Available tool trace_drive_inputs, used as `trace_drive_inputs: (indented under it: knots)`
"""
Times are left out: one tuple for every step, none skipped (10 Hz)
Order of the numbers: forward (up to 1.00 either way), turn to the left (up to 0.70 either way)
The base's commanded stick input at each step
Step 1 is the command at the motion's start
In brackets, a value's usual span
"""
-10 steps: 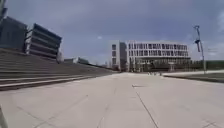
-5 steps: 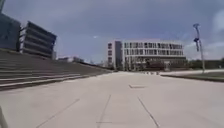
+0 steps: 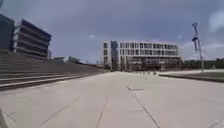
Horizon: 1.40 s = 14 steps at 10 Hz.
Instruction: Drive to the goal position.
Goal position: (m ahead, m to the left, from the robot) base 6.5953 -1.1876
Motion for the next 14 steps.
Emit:
trace_drive_inputs:
  knots:
    - [1.0,0.0]
    - [1.0,0.0]
    - [1.0,0.0]
    - [1.0,0.0]
    - [1.0,0.0]
    - [1.0,0.0]
    - [1.0,0.0]
    - [1.0,0.0]
    - [1.0,0.0]
    - [1.0,0.0]
    - [1.0,0.0]
    - [1.0,0.0]
    - [1.0,0.0]
    - [1.0,0.0]
